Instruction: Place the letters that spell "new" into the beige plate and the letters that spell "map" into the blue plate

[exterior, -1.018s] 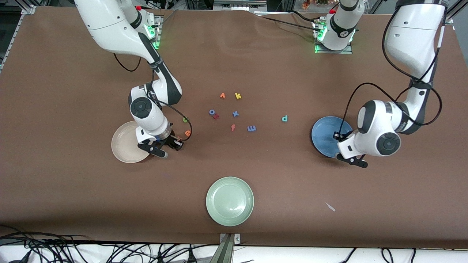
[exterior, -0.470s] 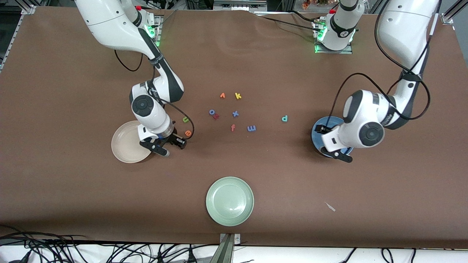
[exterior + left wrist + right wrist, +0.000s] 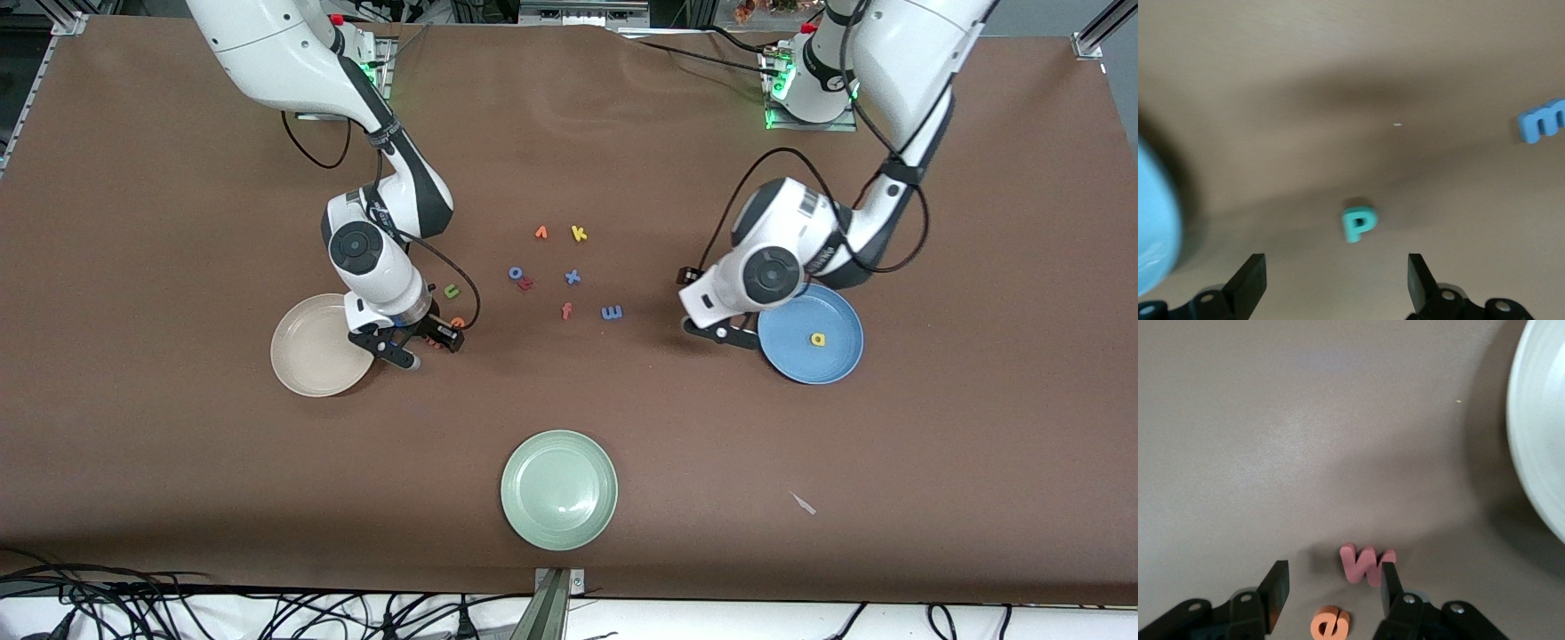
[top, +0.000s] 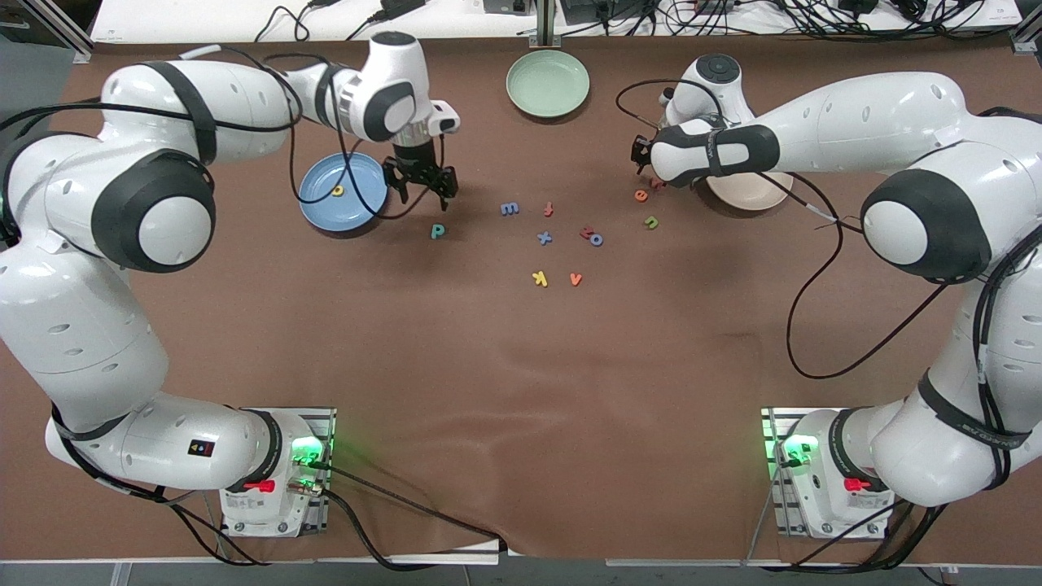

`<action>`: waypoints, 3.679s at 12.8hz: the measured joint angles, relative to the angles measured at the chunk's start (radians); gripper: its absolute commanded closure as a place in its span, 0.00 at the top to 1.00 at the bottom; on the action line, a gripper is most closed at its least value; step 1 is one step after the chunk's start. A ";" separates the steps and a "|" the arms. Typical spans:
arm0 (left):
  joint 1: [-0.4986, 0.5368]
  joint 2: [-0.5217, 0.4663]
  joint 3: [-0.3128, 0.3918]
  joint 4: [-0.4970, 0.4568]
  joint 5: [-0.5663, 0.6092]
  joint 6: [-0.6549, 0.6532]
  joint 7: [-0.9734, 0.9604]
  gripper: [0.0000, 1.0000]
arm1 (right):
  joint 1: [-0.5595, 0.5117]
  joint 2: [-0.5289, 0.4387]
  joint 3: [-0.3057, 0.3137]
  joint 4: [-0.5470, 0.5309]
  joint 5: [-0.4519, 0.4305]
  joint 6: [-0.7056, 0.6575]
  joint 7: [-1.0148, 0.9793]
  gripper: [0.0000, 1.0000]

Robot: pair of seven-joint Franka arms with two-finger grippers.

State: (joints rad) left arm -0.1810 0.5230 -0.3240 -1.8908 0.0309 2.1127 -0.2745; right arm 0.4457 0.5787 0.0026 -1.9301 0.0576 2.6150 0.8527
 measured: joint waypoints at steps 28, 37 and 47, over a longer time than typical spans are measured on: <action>0.313 0.026 0.030 0.066 0.137 -0.044 0.246 0.16 | -0.008 0.001 -0.014 -0.061 0.000 0.041 -0.032 0.62; 0.301 0.018 -0.028 0.085 0.137 0.022 0.243 1.00 | -0.006 0.022 -0.014 -0.039 0.000 0.053 -0.033 0.46; 0.150 -0.008 -0.102 0.175 0.137 -0.011 -0.019 1.00 | -0.007 0.016 -0.013 -0.018 0.000 0.021 -0.070 0.28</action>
State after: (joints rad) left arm -0.0313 0.5154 -0.4259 -1.7161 0.1684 2.1018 -0.2933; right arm 0.4389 0.5943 -0.0104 -1.9479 0.0577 2.6359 0.7827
